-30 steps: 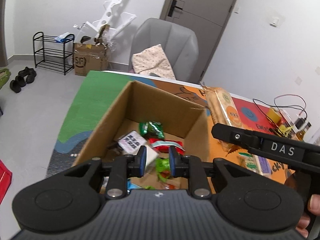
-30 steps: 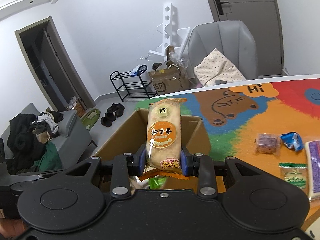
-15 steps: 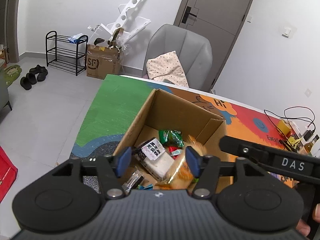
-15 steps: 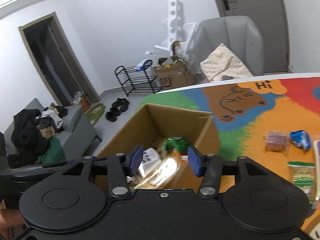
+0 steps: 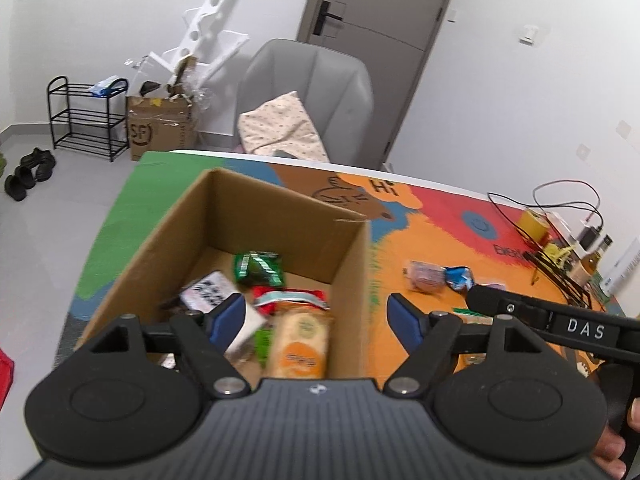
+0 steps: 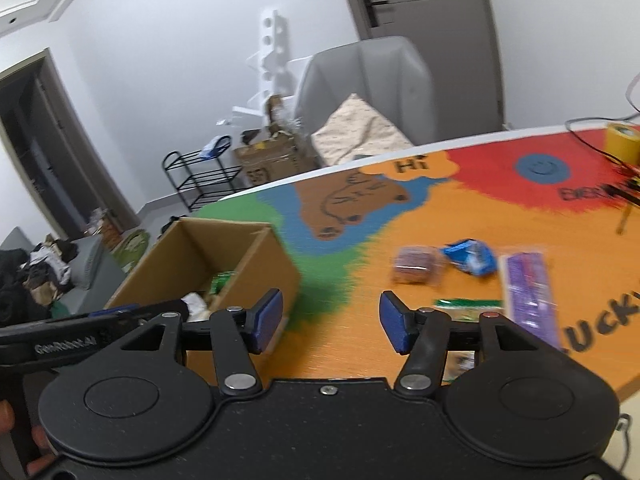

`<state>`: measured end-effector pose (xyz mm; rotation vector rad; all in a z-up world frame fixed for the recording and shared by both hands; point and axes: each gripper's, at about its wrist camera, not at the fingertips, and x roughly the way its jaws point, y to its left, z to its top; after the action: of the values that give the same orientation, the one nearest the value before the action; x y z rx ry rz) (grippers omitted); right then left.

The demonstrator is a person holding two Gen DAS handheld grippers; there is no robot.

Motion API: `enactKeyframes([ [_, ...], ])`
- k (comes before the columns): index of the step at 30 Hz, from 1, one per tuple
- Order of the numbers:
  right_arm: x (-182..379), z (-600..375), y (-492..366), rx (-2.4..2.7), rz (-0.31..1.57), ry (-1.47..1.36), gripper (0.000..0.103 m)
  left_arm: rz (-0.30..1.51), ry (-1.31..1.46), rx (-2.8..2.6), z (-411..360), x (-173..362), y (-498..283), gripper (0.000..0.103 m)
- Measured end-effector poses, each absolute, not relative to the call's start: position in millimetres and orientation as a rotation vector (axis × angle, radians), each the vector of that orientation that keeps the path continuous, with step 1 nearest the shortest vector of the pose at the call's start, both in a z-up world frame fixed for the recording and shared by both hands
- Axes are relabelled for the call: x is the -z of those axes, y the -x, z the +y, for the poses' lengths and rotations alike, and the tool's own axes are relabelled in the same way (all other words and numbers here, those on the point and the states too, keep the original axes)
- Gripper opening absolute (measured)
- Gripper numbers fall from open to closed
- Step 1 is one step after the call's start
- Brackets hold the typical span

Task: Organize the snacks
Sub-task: 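Open both grippers to drop the snacks into the box, then move both grippers back to the table and lower the right onto the purple bar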

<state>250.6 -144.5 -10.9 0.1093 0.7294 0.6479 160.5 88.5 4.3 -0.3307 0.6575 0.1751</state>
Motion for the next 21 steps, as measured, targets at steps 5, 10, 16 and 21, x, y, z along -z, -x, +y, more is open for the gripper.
enactKeyframes([
  [5,14.9,-169.7,-254.1,-0.608,0.731,-0.123,0.056,0.660,0.311,-0.142,70.7,-6.9,-169.3,0.077],
  [10,16.6,-188.7,-257.0,-0.577,0.727,-0.139,0.057,0.667,0.296,-0.113,52.9,-7.9,-177.3,0.077],
  [16,23.3,-213.4,-265.7,-0.527,0.725,-0.159,0.057,0.673,0.271,-0.071,28.4,-7.1,-189.1,0.077],
  [21,32.8,-230.9,-274.7,-0.499,0.739,-0.176,0.057,0.686,0.251,-0.041,6.1,-2.2,-200.7,0.077],
])
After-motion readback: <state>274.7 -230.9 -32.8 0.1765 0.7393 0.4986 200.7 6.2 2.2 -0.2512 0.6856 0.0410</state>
